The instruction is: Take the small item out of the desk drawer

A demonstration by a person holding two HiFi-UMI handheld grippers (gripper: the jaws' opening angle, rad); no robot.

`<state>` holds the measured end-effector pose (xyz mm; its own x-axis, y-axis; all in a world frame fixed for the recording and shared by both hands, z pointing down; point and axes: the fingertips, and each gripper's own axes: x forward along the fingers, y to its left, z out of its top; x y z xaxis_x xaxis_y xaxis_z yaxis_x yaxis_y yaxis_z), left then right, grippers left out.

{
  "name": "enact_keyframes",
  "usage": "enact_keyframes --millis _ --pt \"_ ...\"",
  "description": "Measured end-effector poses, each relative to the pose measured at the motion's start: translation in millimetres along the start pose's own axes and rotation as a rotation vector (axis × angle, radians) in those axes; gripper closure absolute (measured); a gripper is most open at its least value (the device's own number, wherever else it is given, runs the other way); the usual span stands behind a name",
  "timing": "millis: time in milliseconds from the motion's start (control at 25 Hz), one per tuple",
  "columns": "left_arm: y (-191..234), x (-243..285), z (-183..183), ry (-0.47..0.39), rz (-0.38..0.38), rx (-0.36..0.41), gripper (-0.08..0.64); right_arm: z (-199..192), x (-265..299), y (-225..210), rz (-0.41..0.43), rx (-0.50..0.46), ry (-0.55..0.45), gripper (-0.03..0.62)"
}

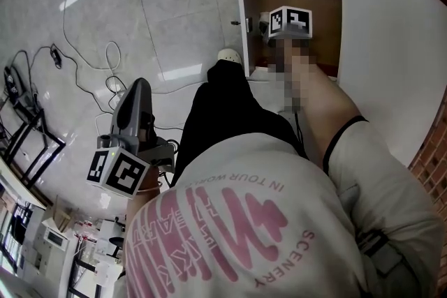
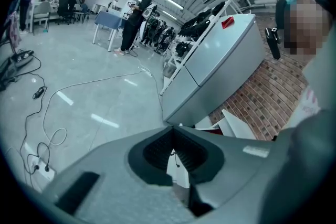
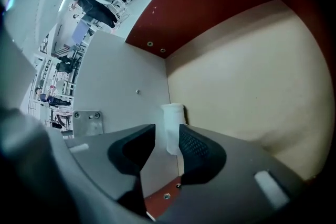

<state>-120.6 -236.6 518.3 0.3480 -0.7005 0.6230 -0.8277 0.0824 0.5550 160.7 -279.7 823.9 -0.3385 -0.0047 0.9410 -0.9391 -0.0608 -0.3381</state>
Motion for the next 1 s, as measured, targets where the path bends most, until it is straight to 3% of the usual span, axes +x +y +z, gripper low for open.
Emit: enact_keyframes --millis 640,1000 --pt "11.3 3.9 -25.7 0.021 0.033 -0.024 0.555 -12.7 32.7 -17.5 -0.046 -0.03 0.064 0.422" --pt "0.1 4.4 -29.7 0.051 0.034 -0.009 0.555 -14.2 31.1 -12.8 0.017 0.031 0.036 0.439"
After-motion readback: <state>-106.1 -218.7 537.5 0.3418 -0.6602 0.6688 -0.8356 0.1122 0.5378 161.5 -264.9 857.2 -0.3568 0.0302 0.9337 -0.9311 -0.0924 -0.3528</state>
